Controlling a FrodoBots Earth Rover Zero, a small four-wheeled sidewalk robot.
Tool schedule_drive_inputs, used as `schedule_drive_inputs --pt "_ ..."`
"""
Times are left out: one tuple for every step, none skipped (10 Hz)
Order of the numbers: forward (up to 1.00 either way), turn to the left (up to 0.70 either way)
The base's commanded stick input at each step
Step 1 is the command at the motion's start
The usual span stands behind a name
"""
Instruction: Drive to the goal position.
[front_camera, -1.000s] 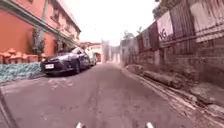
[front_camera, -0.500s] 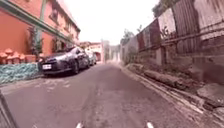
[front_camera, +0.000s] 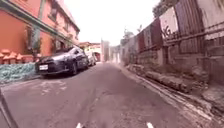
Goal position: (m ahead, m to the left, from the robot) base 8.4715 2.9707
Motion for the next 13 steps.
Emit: schedule_drive_inputs --pt "0.11 0.00" --pt "0.07 0.00" --pt "0.07 0.00" --pt "0.07 0.00" --pt "0.07 0.00" --pt "0.07 0.00" --pt "0.07 0.00" --pt "0.07 0.00" --pt "0.07 0.00" --pt "0.07 0.00" --pt "0.07 0.00" --pt "0.07 0.00" --pt "0.07 0.00"
